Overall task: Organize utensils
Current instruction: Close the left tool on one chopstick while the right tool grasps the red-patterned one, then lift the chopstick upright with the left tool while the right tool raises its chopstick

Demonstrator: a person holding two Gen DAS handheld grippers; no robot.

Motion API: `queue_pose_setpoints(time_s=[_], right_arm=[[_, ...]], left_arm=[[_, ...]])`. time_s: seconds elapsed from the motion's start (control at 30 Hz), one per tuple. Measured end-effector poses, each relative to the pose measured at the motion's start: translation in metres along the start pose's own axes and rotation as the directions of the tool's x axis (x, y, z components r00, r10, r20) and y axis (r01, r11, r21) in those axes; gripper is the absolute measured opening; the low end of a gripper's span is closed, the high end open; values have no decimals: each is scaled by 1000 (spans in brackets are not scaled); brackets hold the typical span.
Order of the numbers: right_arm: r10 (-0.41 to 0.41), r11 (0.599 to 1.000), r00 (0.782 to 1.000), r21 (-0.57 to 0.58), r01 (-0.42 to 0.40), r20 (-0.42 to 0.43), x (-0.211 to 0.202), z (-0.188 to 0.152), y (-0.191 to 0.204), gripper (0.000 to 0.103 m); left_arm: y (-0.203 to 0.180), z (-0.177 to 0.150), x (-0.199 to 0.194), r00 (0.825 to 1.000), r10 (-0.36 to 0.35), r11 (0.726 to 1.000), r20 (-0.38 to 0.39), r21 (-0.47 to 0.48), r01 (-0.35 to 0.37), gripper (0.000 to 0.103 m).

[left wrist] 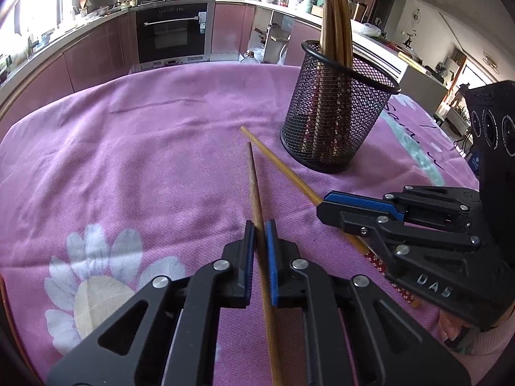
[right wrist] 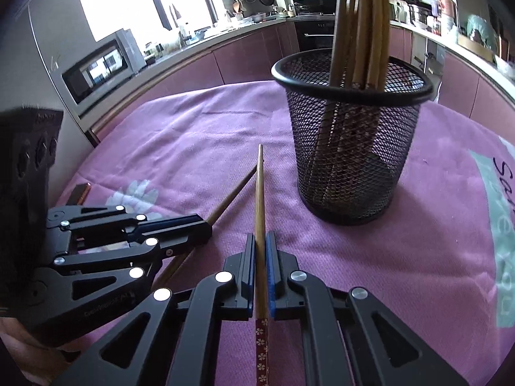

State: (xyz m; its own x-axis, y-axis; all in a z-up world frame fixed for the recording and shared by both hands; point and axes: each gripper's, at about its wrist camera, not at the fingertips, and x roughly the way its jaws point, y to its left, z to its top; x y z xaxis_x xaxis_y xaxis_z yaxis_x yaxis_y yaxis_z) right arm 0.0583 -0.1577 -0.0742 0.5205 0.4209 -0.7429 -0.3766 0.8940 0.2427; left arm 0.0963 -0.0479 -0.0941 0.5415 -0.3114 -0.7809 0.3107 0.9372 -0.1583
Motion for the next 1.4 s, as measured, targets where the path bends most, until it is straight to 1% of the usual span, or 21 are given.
queue_pose_setpoints(time_s=[0.1, 0.3, 0.43, 0.6, 0.77, 0.87, 1.0, 1.2, 1.3, 1.4], right_arm=[[42, 999, 999, 29, -42, 3, -4, -1, -4, 5], [123, 991, 992, 61, -122, 1, -7, -5, -7, 5], [108, 993, 994, 51, -107, -13, -4, -5, -3, 5], [64, 998, 997, 10, -64, -50, 4, -6, 5, 6], [-4, 998, 999, -60, 1, -53, 11, -2, 17, 6], [-29, 996, 998, -91, 24, -50, 14, 0, 20, 7], [-14, 998, 999, -67, 11, -44, 13, -1, 15, 6], [11, 1000, 1000, -20, -12, -15, 1, -3, 4, 6], [38, 999, 999, -11, -38, 9, -9, -5, -1, 6], [47, 999, 998, -7, -47, 30, -19, -6, -3, 6]], left_arm=[[2, 0, -5, 1000, -24, 1000, 6, -11, 24, 8], [6, 0, -13, 995, -98, 995, 13, -36, 98, 8], [5, -2, -8, 995, -103, 994, -7, -37, 103, 8], [3, -6, 0, 995, -94, 995, -39, -17, 93, 8], [2, -5, 2, 995, -89, 996, -48, 2, 89, 8], [-2, -6, 3, 995, -76, 996, -57, 41, 79, 8], [-6, -6, 2, 997, -60, 995, -57, 73, 64, 9], [-14, -8, 1, 999, -13, 994, -41, 111, 17, 8], [-11, -8, 0, 999, -17, 995, -39, 94, 21, 8], [-8, -7, -3, 999, -26, 997, -27, 68, 28, 8]])
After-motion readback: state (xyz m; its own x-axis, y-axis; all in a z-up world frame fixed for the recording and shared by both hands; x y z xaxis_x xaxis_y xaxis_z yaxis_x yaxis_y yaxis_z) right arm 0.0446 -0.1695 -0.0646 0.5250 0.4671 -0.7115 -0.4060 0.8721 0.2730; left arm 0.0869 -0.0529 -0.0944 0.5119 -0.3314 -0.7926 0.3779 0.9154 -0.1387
